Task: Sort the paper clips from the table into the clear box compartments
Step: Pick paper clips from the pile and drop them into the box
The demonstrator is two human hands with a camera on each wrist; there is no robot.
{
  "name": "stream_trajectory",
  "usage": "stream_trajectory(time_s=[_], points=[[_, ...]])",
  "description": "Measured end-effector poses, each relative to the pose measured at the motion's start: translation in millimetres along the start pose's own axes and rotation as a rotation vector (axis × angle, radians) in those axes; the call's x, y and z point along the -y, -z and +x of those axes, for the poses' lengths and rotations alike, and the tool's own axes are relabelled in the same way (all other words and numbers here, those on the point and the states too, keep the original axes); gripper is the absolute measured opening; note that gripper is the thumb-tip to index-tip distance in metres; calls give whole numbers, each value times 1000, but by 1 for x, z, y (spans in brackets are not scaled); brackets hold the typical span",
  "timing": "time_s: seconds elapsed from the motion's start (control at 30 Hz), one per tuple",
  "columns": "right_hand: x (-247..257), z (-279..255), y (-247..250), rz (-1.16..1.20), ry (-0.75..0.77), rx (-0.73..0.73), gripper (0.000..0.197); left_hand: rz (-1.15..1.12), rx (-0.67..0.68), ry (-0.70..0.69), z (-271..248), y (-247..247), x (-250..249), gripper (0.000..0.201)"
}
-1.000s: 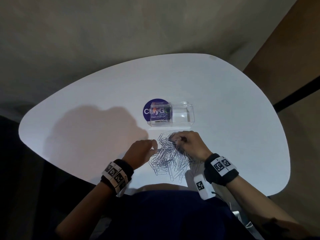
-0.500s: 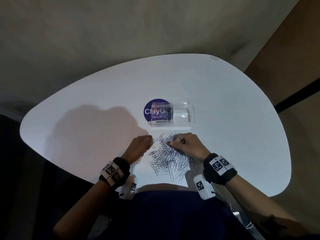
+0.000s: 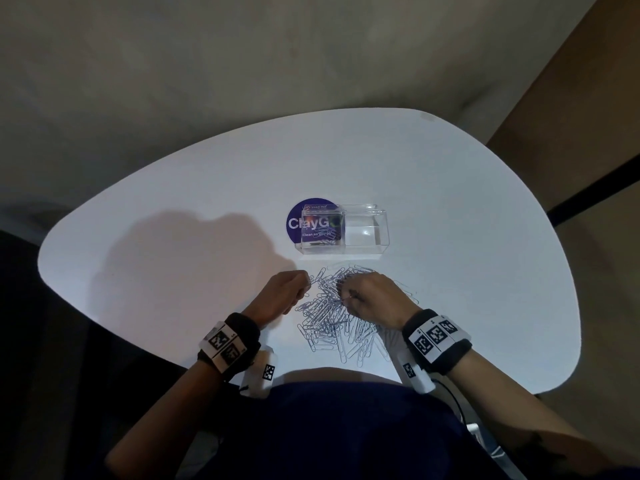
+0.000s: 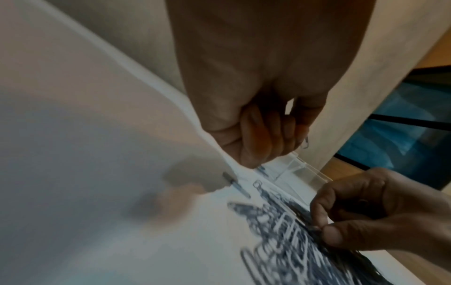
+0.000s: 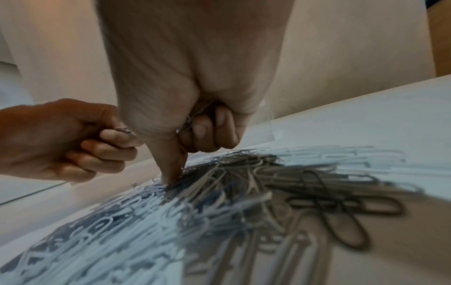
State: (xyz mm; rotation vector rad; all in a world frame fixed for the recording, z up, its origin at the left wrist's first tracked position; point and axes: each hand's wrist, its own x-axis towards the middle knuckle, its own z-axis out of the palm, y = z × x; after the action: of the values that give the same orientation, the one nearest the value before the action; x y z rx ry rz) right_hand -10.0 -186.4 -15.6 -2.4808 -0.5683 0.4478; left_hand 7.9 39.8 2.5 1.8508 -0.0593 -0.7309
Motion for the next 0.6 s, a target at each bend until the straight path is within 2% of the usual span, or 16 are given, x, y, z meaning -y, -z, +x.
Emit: stream_trajectory(time_s=[0.13,0.23,0.33,0.43,0.47,0.53,0.6], points=[[2,-4,10,350,-126,-56,9,158,-66,-104,4,13,-18,31],[4,-7,16,569,-217,-81,6,301,-106,-257,16,25,-41,27],[3,-7,16,646,-254,-142,8,450,-208,-312,34,30,-61,29],[3,-5,20,723,-319,-171,15,542,-271,-469,50,35,-70,28],[5,-3,23,771,-350,-174,15,593,-270,-439,56,36,-74,28],[12,3,33,879,-401,-163,11,691,-250,-283,67,33,-85,31],[22,9,50,950,-422,-131,12,881,-182,-192,77,27,-92,29]])
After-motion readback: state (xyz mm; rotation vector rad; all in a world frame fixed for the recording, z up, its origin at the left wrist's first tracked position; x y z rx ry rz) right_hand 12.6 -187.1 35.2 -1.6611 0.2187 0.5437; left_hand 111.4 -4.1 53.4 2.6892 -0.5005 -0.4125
